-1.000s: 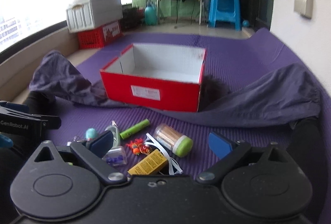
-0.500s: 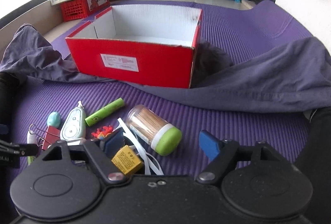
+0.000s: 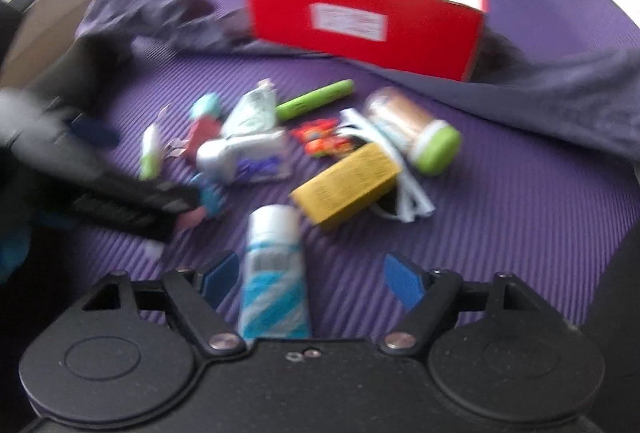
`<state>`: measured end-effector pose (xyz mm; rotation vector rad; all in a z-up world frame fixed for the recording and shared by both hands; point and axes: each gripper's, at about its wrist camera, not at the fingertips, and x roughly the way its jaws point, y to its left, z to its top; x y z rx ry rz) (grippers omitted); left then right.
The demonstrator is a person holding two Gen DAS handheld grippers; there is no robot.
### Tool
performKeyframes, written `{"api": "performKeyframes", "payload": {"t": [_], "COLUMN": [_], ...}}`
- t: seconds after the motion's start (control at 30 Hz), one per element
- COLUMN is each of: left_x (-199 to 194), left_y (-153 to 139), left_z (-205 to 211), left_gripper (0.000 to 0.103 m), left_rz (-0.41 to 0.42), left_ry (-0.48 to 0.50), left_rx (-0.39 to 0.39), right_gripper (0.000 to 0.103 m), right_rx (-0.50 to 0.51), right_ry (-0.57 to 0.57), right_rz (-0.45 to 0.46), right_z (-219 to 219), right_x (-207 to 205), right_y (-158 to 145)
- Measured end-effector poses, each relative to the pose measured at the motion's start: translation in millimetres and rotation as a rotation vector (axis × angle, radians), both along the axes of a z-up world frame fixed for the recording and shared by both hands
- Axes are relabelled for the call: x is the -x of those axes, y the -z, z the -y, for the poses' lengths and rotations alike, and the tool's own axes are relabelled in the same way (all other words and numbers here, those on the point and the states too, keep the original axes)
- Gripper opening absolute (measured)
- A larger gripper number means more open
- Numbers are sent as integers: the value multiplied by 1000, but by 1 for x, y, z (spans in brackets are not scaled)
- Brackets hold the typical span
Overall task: Organize rigid objects
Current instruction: 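Grasp the pink figurine with the left tool while the right tool grasps the white-blue tube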
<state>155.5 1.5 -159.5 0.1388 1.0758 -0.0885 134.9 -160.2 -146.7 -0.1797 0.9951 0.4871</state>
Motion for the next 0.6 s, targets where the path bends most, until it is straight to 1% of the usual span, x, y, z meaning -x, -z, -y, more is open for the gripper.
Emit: {"api": "performKeyframes", "payload": {"t": [0.07,0.17,0.2,0.27,0.37,0.4,0.43,0.5,0.53,0.57,0.6], "left_x": [1,3,4,6,6,6,6,6,6,6,5], "left_y": [2,3,3,5,8,9,9,10,11,11,12], "left_z": [3,7,8,11,14,15,15,15,16,16,15], "left_gripper": [89,84,81,69,66,63,57,53,50,45,42], "left_rz": [-14,-11,-7,-13,-28,-31,-35,-43,-44,-47,-50], "left_ry": [16,35,42,59,75,79,83,88,88,86,84], "left_rx": [9,-1,-3,-3,-13,-14,-12,-13,-15,-18,-18], "right_gripper": [78,68,67,66,64,61,60,59,59,56,51], "right_rx": [-1,15,19,12,5,3,-2,-12,-14,-16,-17], "right_ry": [-8,-9,-11,-7,8,12,15,18,19,16,14], "right_rz": [-12,-53,-57,-66,-80,-88,-97,-104,-103,-104,-105], "right_z": [-6,-12,-13,-12,-10,-9,-9,-7,-7,-7,-7], "right_x": [3,2,3,2,0,-1,-2,-2,-2,-2,-2], "right_y": [2,12,14,16,20,21,22,22,21,21,22]}}
